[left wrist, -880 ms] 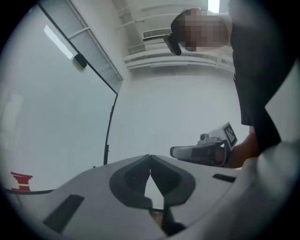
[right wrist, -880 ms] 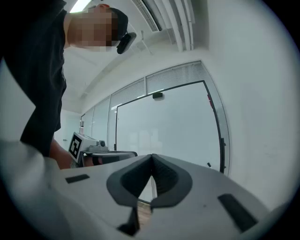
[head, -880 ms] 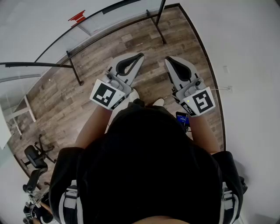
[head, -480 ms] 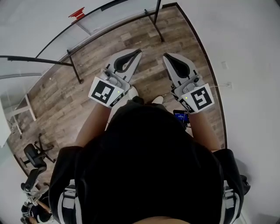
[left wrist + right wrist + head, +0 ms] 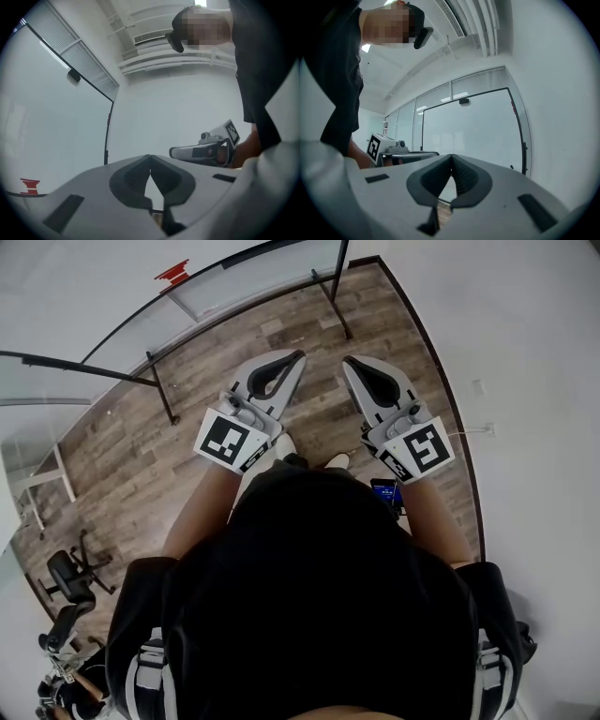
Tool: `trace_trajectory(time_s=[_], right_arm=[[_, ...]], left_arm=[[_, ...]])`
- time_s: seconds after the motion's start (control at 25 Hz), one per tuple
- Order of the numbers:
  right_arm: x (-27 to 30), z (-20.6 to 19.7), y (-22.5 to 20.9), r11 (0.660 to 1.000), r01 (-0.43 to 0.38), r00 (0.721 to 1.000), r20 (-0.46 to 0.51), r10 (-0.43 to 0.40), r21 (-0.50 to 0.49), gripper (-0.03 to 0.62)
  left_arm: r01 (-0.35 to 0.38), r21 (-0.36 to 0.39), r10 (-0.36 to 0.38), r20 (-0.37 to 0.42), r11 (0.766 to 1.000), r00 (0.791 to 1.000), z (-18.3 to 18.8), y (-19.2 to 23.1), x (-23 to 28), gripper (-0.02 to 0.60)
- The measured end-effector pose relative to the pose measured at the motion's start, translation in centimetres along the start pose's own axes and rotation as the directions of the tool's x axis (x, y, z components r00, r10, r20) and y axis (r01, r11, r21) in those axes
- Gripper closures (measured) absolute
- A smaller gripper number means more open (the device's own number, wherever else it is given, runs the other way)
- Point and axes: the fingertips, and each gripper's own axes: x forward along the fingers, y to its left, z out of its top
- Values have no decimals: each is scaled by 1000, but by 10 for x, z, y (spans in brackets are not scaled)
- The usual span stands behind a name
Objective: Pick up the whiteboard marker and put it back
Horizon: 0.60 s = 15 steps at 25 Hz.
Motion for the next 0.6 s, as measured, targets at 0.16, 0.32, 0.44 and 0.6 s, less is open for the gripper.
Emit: trace_trajectory(time_s=[0.16,0.32,0.44,0.6], right_arm=[[15,4,6,1000,-15,1000,1,15,-1,600],[38,5,13,999,-37,999,9,37,1,600],[48,3,20,999,-43,999,6,43,1,600],[65,-6,14,1000,-8,1000,-7,7,-12,600]], left_arm=[[5,4,-5,9,1000,1000,5,10,-4,577],[8,-3,-8,14,1000,1000,6,29,-7,577],[24,-2,-24,17,1000,1000,6,35,-10,577],[46,-6,-46,20,999,999,0,54,-11,577]])
